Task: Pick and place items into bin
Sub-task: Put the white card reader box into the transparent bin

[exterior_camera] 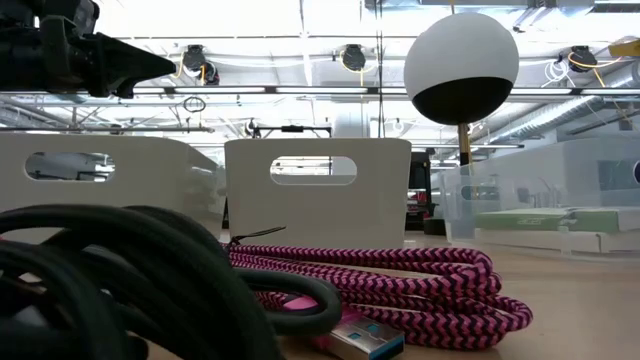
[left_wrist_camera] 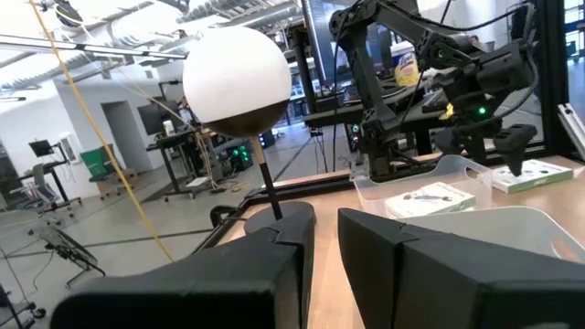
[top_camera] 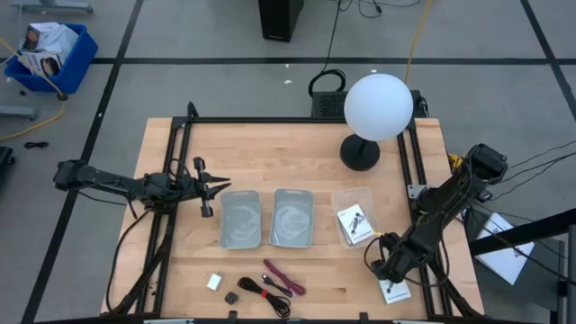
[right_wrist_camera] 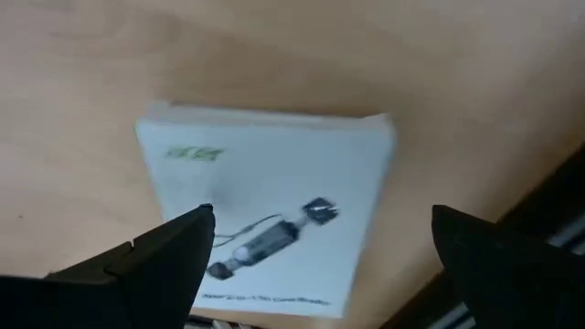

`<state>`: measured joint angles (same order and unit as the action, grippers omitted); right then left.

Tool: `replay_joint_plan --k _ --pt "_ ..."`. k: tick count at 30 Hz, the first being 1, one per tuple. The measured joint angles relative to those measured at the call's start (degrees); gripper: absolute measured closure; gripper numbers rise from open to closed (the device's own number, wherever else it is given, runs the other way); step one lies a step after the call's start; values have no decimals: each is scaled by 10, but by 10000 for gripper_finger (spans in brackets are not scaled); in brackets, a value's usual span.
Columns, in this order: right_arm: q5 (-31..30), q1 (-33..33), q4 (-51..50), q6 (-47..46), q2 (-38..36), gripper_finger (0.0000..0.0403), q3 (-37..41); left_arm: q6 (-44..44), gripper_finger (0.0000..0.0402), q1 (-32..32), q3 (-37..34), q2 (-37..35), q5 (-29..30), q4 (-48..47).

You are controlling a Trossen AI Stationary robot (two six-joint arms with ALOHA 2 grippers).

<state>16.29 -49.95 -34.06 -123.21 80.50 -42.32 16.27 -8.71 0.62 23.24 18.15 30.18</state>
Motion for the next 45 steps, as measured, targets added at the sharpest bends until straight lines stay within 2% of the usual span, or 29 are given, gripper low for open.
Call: replay_joint_plan --k 11,41,45 --pt "4 0 42 57 71 10 -3 0 339 0 0 0 0 0" --pt "-29 -2 41 86 71 10 0 0 339 0 0 0 0 1" --pt "-63 -11 40 88 71 10 3 0 339 0 0 0 0 1"
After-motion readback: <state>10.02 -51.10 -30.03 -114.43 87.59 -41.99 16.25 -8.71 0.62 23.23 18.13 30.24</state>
